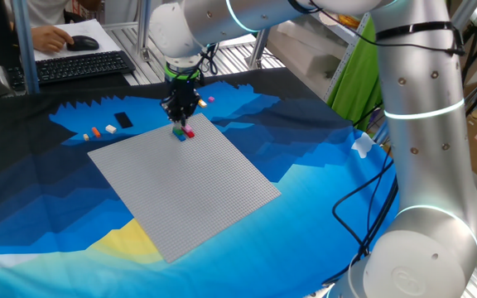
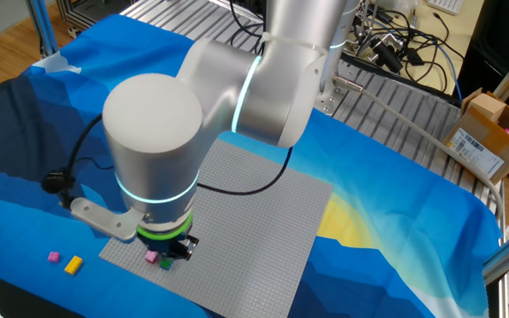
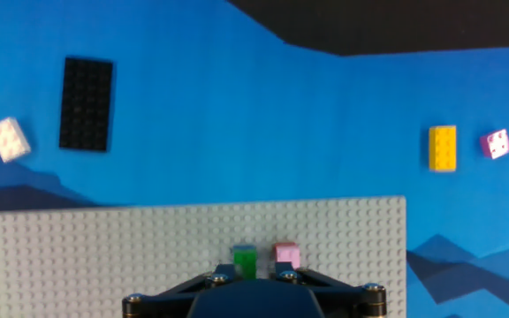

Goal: Stack small Lego blocks randomly, one at a time

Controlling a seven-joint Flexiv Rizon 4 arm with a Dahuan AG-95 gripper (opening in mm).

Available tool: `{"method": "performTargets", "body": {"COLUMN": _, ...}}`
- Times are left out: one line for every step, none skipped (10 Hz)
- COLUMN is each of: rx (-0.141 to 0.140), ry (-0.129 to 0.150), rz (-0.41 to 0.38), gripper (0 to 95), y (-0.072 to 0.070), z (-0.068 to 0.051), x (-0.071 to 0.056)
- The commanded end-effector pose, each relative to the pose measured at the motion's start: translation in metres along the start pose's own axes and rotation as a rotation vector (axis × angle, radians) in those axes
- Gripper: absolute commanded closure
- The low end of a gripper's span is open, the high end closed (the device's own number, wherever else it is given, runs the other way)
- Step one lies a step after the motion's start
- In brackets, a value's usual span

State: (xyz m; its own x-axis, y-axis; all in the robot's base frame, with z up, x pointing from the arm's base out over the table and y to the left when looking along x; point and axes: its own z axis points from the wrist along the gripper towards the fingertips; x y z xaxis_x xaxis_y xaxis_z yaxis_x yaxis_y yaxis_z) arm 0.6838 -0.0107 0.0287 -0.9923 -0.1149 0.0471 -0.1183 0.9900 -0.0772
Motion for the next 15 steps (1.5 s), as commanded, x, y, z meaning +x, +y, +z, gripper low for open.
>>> {"method": "performTargets", "body": {"rx": -0.007, "ry": 0.004, "rz": 0.0, "gripper": 76.0, "y": 0.0, "z": -0.003, "x": 0.001}}
{"method": "performTargets", "body": {"rx": -0.009, "ry": 0.004, "rz": 0.0, "gripper": 76.0, "y": 0.0, "z": -0.002, "x": 0.001}}
{"method": "performTargets", "body": {"rx": -0.007, "ry": 0.001, "rz": 0.001, "gripper": 76.0, "y": 0.0, "z": -0.002, "x": 0.001}}
{"method": "performTargets", "body": {"rx": -0.006, "ry": 0.0, "rz": 0.001, "gripper": 95.0, "y": 0.0, "z": -0.003, "x": 0.0}}
{"method": "performTargets", "body": {"rx": -0.004, "ry": 0.004, "rz": 0.001, "gripper": 76.0, "y": -0.001, "z": -0.005, "x": -0.004}}
{"method": "performTargets", "body": {"rx": -0.002, "ry": 0.004, "rz": 0.002, "gripper": 76.0, "y": -0.003, "z": -0.006, "x": -0.008}}
{"method": "performTargets", "body": {"rx": -0.002, "ry": 0.002, "rz": 0.011, "gripper": 57.0, "y": -0.007, "z": -0.007, "x": -0.014}}
{"method": "performTargets", "body": {"rx": -0.006, "ry": 0.004, "rz": 0.023, "gripper": 57.0, "y": -0.012, "z": -0.007, "x": -0.018}}
{"method": "performTargets", "body": {"rx": -0.006, "ry": 0.003, "rz": 0.025, "gripper": 57.0, "y": -0.016, "z": -0.006, "x": -0.021}}
{"method": "performTargets", "body": {"rx": -0.006, "ry": 0.001, "rz": 0.03, "gripper": 57.0, "y": -0.021, "z": -0.006, "x": -0.026}}
{"method": "performTargets", "body": {"rx": -0.005, "ry": 0.002, "rz": 0.042, "gripper": 57.0, "y": -0.025, "z": -0.006, "x": -0.029}}
{"method": "performTargets", "body": {"rx": -0.004, "ry": 0.004, "rz": 0.052, "gripper": 57.0, "y": -0.031, "z": -0.007, "x": -0.035}}
{"method": "performTargets", "body": {"rx": -0.005, "ry": 0.009, "rz": 0.051, "gripper": 57.0, "y": -0.037, "z": -0.009, "x": -0.041}}
{"method": "performTargets", "body": {"rx": -0.005, "ry": 0.014, "rz": 0.043, "gripper": 57.0, "y": -0.045, "z": -0.01, "x": -0.047}}
{"method": "performTargets", "body": {"rx": -0.004, "ry": 0.014, "rz": 0.04, "gripper": 57.0, "y": -0.05, "z": -0.01, "x": -0.051}}
